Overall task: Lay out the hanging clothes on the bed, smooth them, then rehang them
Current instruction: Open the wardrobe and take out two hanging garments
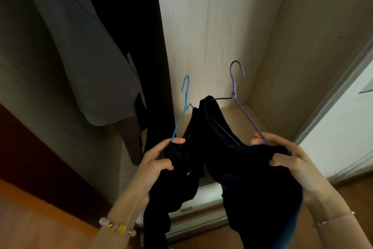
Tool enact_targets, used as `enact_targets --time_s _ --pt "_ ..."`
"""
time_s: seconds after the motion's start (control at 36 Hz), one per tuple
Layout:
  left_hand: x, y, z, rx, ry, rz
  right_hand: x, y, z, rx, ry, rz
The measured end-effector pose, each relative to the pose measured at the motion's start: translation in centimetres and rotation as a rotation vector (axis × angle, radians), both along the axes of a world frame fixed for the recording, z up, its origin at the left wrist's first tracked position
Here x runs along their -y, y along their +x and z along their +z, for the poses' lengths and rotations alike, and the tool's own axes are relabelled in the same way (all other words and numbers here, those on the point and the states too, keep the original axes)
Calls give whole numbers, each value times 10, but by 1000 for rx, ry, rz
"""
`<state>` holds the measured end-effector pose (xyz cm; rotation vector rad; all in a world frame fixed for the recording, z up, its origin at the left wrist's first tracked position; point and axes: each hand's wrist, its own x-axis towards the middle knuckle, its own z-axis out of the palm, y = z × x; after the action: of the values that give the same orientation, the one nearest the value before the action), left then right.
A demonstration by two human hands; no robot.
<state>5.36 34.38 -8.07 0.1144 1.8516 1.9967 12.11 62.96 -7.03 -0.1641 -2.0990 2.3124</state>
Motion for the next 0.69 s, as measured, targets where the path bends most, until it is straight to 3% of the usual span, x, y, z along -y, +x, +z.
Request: enact_targets --time_s 0.42,0.69 --pt "39 -16 -2 18 6 -74 53 5 9 1 15 -78" --pt "85 -33 1 -38 -40 -353 148 41 3 -11 -42 -361"
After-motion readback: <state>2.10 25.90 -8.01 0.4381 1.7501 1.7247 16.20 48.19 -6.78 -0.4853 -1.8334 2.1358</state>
